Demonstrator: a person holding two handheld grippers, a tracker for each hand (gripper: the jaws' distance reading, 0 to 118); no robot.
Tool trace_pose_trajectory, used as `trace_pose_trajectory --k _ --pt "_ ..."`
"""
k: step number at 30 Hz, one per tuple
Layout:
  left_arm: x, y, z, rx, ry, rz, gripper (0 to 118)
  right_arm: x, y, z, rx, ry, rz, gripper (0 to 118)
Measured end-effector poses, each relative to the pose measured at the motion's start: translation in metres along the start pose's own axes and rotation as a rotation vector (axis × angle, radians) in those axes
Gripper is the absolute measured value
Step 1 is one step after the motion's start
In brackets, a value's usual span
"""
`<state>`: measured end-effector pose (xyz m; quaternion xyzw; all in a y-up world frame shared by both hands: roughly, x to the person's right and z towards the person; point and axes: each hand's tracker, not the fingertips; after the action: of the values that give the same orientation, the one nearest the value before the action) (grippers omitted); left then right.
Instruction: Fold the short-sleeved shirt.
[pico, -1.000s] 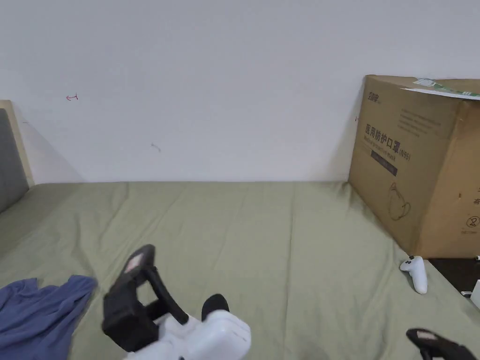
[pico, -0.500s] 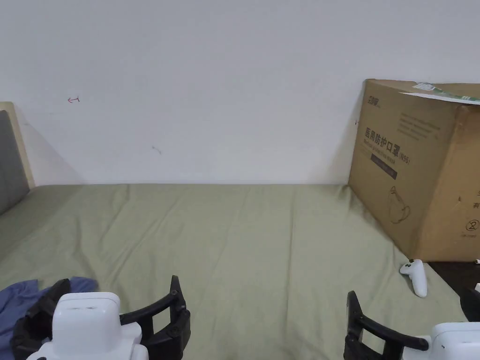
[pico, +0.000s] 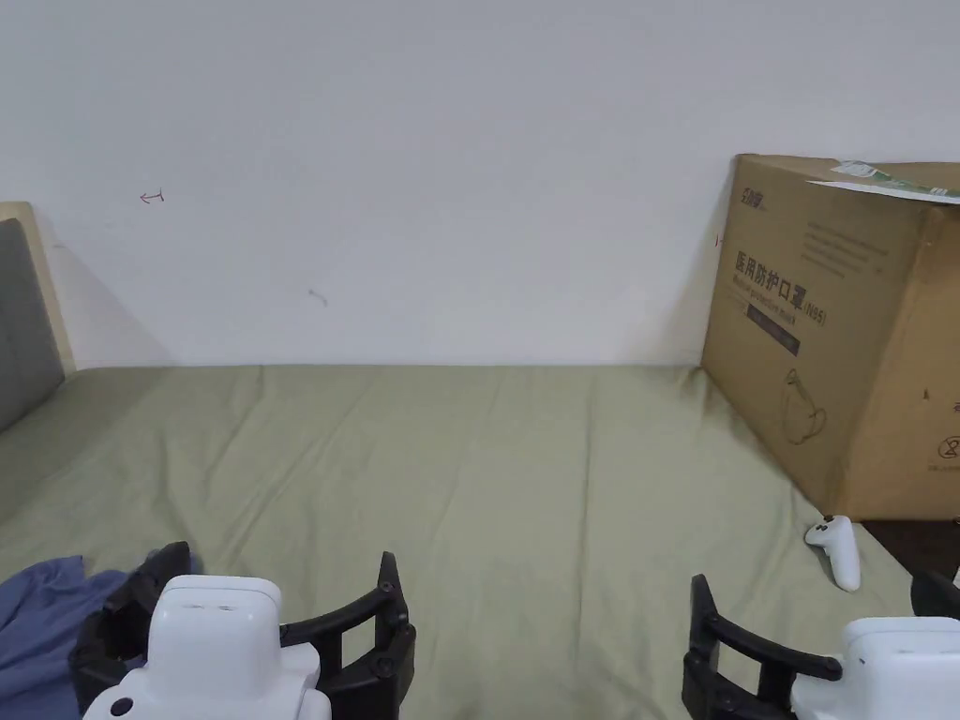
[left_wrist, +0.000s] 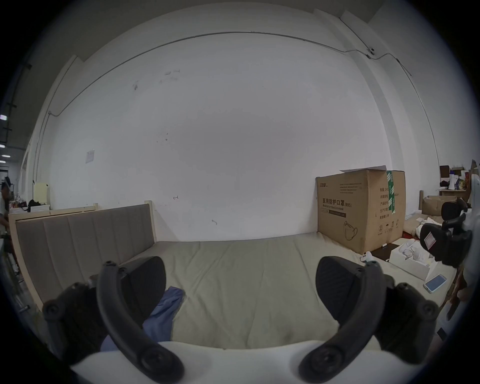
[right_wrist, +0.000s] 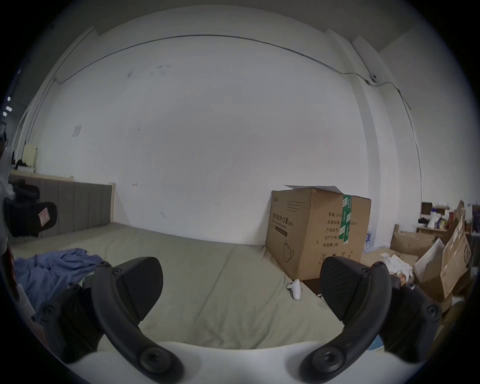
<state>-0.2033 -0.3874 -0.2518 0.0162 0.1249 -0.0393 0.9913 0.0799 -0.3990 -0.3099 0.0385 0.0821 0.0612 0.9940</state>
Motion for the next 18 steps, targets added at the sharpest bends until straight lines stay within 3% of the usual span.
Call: trace_pose_trajectory --k 2,3,4,5,6,7,10,11,14,18 --pt "0.001 -0.001 0.001 0.007 -0.001 0.006 54 -0.001 0.000 0.004 0.011 0.006 0.006 95" --pt "0.001 -0.001 0.001 0.009 0.001 0.005 20 0.000 0.001 0.006 0.023 0.019 -0.006 67" --pt "0.002 -0.001 0.000 0.001 0.006 -0.009 20 0.000 0.001 0.007 0.025 0.026 -0.023 67" --pt "0.003 -0.001 -0.004 -0.020 0.023 -0.028 11 -0.001 0.002 0.007 0.024 0.021 -0.030 54" --pt "0.003 -0.002 -0.006 -0.036 0.021 -0.025 3 0.000 0.002 0.006 0.015 0.016 -0.041 28" --pt "-0.001 -0.003 -0.006 -0.035 0.015 -0.012 3 0.003 0.003 0.002 -0.030 -0.009 -0.054 7" --pt "-0.002 -0.004 -0.006 -0.036 0.023 0.018 1 0.009 0.002 -0.005 -0.089 0.109 -0.153 7" --pt "-0.002 -0.004 -0.005 -0.036 0.021 0.023 1 0.007 0.002 -0.003 -0.072 0.072 -0.123 7" --pt "-0.001 -0.003 -0.008 -0.051 0.022 0.001 0 0.010 -0.002 0.001 -0.031 0.079 -0.113 5" --pt "-0.014 -0.004 -0.002 -0.059 0.022 0.008 0 0.013 0.002 -0.006 -0.051 0.065 -0.141 1"
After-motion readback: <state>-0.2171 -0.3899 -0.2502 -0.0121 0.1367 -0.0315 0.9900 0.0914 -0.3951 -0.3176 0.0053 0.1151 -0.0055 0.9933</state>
